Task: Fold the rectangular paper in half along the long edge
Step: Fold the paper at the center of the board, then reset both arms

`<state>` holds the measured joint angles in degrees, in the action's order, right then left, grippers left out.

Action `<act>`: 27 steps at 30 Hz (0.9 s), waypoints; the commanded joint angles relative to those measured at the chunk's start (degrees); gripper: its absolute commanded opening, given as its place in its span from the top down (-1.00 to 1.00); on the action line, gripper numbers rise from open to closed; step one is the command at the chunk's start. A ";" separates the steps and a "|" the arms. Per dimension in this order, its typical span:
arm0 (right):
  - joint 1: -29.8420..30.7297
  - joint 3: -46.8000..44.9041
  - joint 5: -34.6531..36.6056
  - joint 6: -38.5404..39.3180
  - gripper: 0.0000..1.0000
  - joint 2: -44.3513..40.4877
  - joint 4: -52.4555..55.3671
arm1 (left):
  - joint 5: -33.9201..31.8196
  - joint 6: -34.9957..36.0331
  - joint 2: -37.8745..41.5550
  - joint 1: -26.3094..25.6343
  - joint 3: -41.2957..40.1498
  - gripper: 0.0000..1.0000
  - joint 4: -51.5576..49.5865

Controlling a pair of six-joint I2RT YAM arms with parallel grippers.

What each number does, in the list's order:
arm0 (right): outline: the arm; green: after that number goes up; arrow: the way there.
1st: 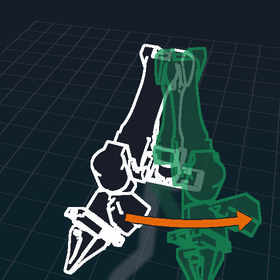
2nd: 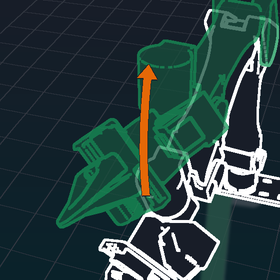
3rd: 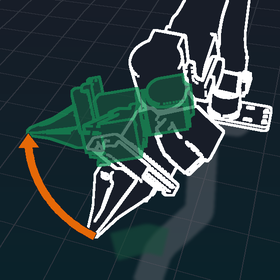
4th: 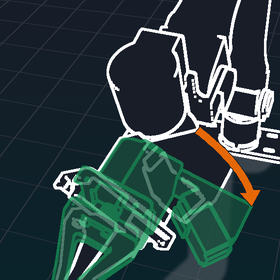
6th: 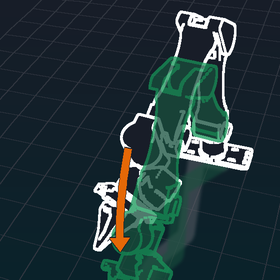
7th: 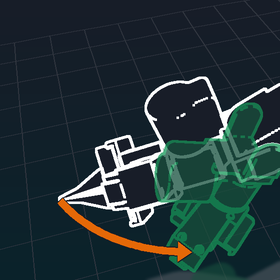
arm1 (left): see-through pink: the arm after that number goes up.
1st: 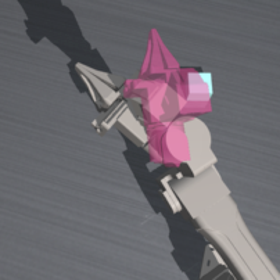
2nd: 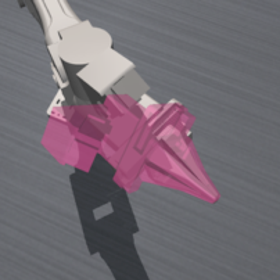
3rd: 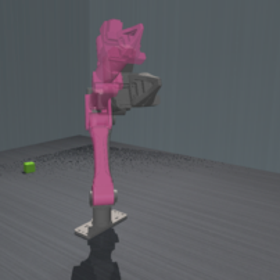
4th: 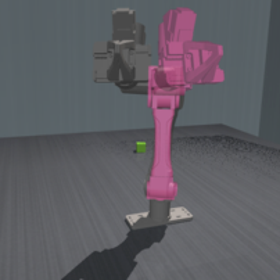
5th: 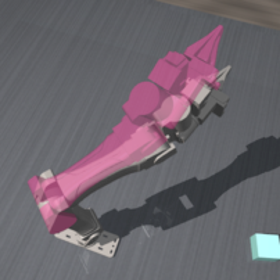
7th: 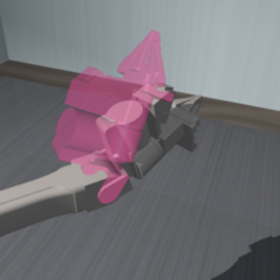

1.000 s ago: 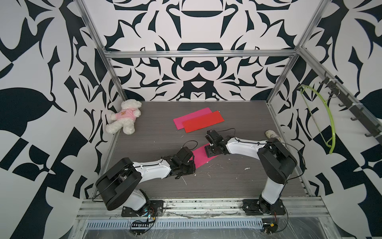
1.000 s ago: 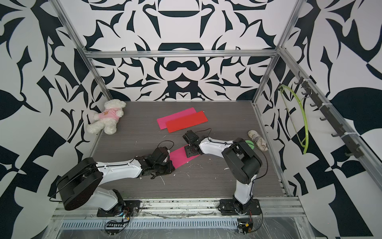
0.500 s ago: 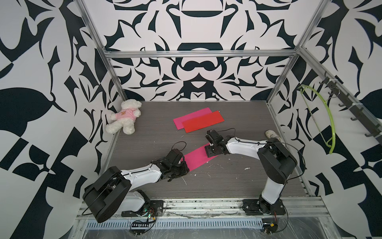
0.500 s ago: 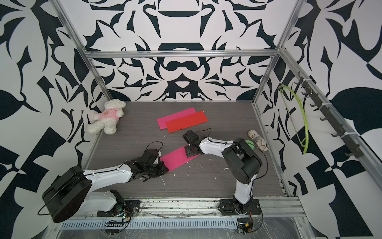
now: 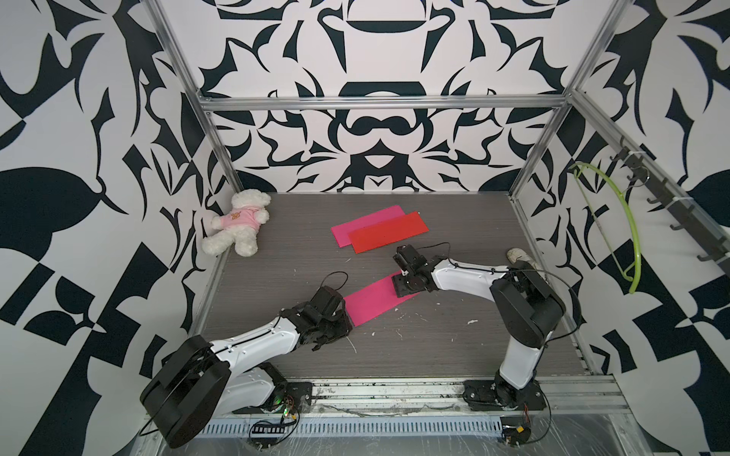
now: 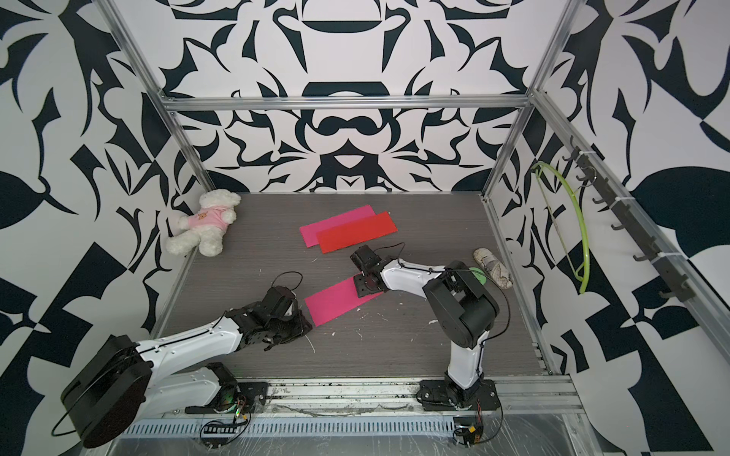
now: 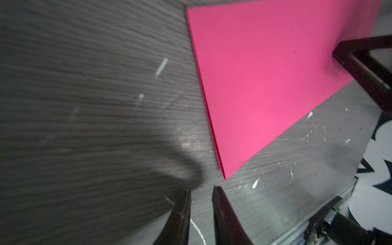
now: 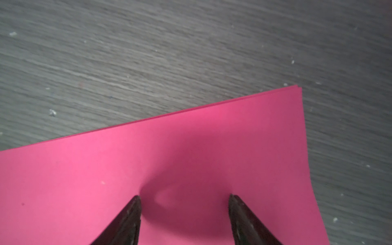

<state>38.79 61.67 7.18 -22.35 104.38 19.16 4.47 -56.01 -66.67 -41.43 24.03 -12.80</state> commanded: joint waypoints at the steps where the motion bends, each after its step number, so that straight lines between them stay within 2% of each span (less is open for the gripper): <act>1: -0.28 3.20 1.25 -0.57 -0.36 -0.20 2.15 | -8.73 1.60 3.38 1.42 1.49 0.29 -12.47; 6: -0.44 4.80 0.28 -1.14 -0.55 -2.92 0.84 | -10.63 6.08 8.86 5.54 4.34 -0.36 -11.90; 11: -1.80 0.57 0.13 -1.39 -0.79 -8.91 -5.75 | -14.65 13.40 8.72 8.33 8.20 -0.99 -7.38; 15: -5.33 -4.70 -0.13 -0.40 -0.93 -14.99 -11.62 | -18.12 20.95 6.94 11.06 10.80 -0.98 -1.80; 20: -10.92 -8.89 -2.10 2.39 -0.96 -20.72 -14.45 | -17.80 28.75 4.77 15.18 11.65 -0.99 4.75; 27: -20.69 -18.00 -3.47 7.86 -0.99 -29.25 -21.97 | -16.56 41.15 7.49 22.04 6.65 -0.98 12.53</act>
<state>21.30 45.65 4.27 -18.02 78.19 2.28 -12.25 -22.76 -60.95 -21.82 33.21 -4.71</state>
